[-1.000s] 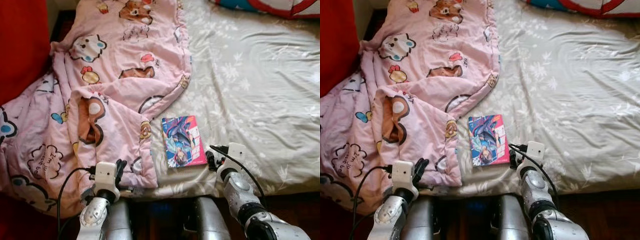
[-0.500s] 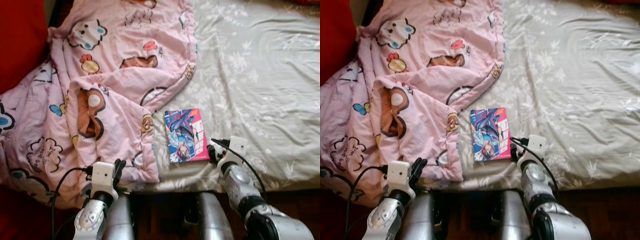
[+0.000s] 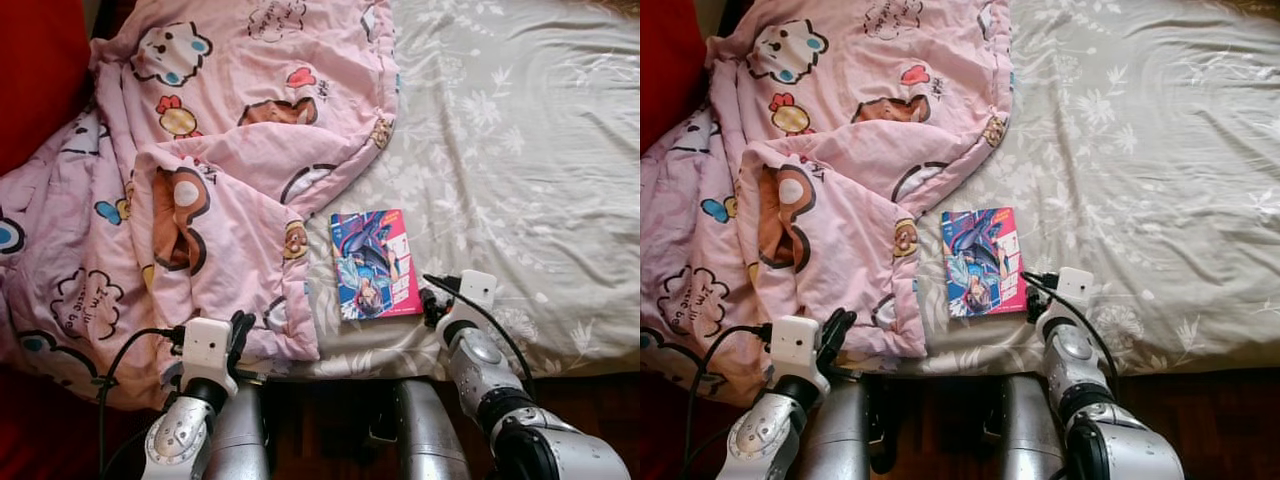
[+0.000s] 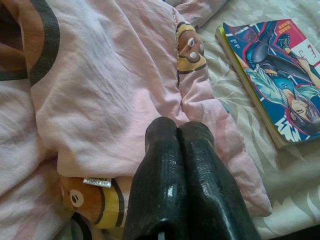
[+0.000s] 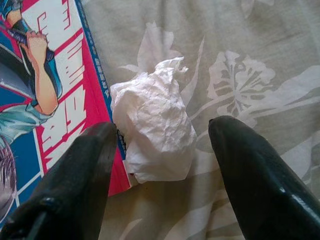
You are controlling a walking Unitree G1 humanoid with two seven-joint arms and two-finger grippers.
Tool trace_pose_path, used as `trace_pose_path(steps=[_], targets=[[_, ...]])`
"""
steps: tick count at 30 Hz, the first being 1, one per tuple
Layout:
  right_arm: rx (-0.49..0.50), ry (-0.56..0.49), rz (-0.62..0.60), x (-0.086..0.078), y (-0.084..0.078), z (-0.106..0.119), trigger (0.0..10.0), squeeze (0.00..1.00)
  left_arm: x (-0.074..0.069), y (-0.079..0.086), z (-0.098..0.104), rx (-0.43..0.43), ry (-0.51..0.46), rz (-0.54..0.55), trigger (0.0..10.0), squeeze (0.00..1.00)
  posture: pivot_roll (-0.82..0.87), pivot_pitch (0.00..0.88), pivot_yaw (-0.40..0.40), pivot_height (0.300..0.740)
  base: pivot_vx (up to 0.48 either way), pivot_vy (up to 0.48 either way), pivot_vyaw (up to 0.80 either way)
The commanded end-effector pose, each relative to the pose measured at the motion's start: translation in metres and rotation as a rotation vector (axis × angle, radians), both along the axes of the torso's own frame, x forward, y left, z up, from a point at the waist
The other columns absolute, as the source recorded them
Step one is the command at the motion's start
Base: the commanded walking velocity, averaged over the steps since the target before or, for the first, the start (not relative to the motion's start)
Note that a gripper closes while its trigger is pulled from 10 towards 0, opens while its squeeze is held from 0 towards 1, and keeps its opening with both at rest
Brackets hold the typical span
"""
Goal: Clean up the room
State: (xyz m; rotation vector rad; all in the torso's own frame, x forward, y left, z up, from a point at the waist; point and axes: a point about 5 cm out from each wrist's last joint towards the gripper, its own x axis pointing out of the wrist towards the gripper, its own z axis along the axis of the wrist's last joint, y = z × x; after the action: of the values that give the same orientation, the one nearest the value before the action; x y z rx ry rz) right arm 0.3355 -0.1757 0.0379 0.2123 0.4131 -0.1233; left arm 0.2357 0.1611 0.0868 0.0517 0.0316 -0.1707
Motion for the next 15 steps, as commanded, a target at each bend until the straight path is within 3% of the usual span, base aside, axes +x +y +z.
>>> trace_pose_path(steps=[1, 10, 11, 12, 15], targets=[[0.006, 0.083, -0.017, -0.0157, -0.0036, -0.0196, 10.0, 0.00, -0.0088, 0.0010, -0.0063, -0.002, 0.042, -0.001, 10.0, 0.00, 0.16, 0.490, -0.006, 0.645, 0.000, 0.000, 0.00], [0.011, 0.064, -0.017, -0.0123, -0.0040, -0.0154, 10.0, 0.00, -0.0113, 0.0015, 0.0006, 0.001, 0.048, 0.005, 10.0, 0.00, 0.17, 0.498, -0.005, 0.645, 0.000, 0.000, 0.00], [0.011, 0.061, -0.017, -0.0119, -0.0044, -0.0149, 4.0, 0.00, -0.0118, 0.0016, 0.0009, 0.001, 0.048, 0.007, 10.0, 0.00, 0.17, 0.502, -0.006, 0.645, 0.000, 0.000, 0.00], [0.011, 0.055, -0.021, -0.0110, -0.0056, -0.0136, 0.0, 0.00, -0.0125, 0.0022, 0.0019, 0.000, 0.050, 0.014, 10.0, 0.00, 0.17, 0.503, -0.007, 0.645, 0.000, 0.000, 0.00], [0.012, 0.048, -0.025, -0.0100, -0.0067, -0.0121, 0.0, 0.00, -0.0131, 0.0026, 0.0031, 0.000, 0.049, 0.018, 10.0, 0.00, 0.17, 0.507, -0.009, 0.645, 0.000, 0.000, 0.00]])
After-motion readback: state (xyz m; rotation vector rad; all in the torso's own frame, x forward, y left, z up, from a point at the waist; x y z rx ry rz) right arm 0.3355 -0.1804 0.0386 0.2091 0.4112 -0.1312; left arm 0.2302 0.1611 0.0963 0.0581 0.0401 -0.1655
